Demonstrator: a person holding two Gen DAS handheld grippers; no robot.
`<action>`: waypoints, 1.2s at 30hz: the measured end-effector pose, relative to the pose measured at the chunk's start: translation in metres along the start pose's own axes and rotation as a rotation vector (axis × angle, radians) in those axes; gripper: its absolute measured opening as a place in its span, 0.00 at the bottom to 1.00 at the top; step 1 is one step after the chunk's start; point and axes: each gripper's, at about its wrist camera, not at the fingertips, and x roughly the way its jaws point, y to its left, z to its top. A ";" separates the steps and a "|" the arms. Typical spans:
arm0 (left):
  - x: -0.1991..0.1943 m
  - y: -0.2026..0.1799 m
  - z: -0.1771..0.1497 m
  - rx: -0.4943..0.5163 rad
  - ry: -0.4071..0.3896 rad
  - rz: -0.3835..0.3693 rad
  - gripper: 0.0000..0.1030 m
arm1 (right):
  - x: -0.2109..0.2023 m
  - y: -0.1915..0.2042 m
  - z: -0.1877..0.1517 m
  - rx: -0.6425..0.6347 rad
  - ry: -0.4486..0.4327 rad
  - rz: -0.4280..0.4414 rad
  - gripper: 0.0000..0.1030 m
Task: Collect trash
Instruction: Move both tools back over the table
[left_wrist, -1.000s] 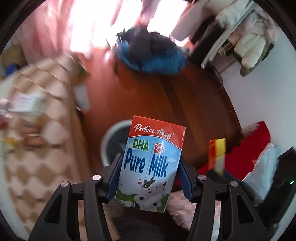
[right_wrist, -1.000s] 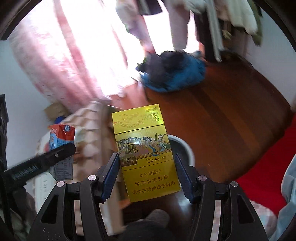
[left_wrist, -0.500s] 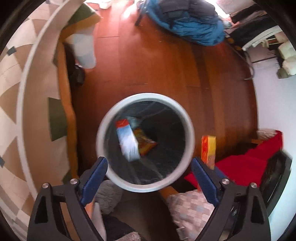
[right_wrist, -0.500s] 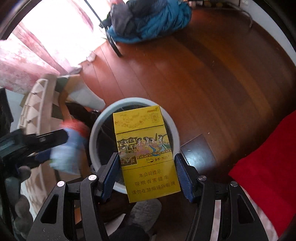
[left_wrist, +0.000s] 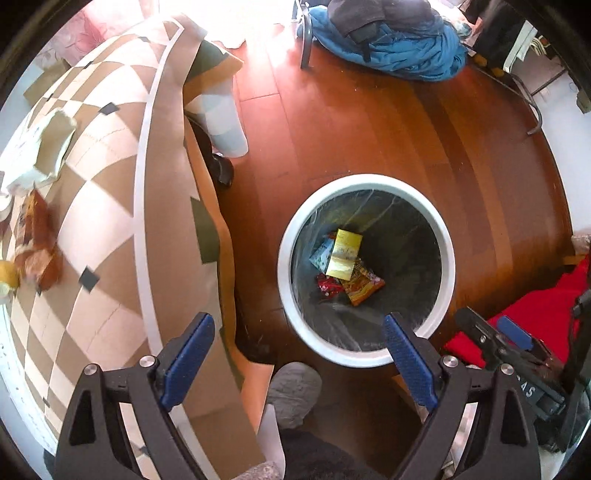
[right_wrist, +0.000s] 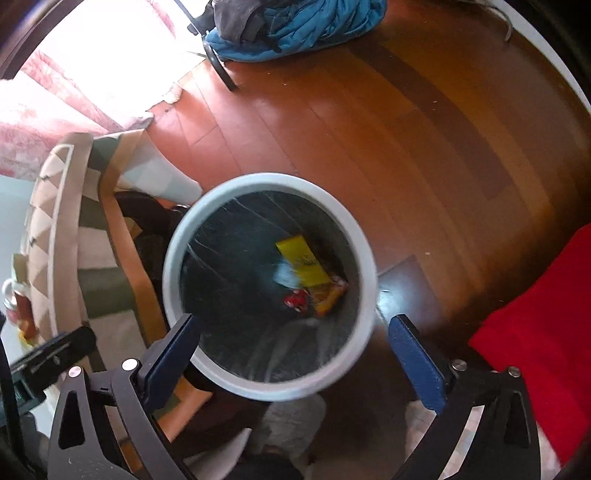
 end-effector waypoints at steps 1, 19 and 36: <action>-0.002 0.001 -0.003 0.001 -0.003 0.006 0.90 | -0.002 0.000 -0.004 -0.004 -0.001 -0.008 1.00; -0.081 -0.006 -0.043 0.071 -0.148 0.014 0.90 | -0.105 0.025 -0.048 -0.102 -0.118 -0.140 1.00; -0.237 0.097 -0.068 -0.077 -0.440 -0.049 0.94 | -0.263 0.101 -0.089 -0.152 -0.324 0.044 1.00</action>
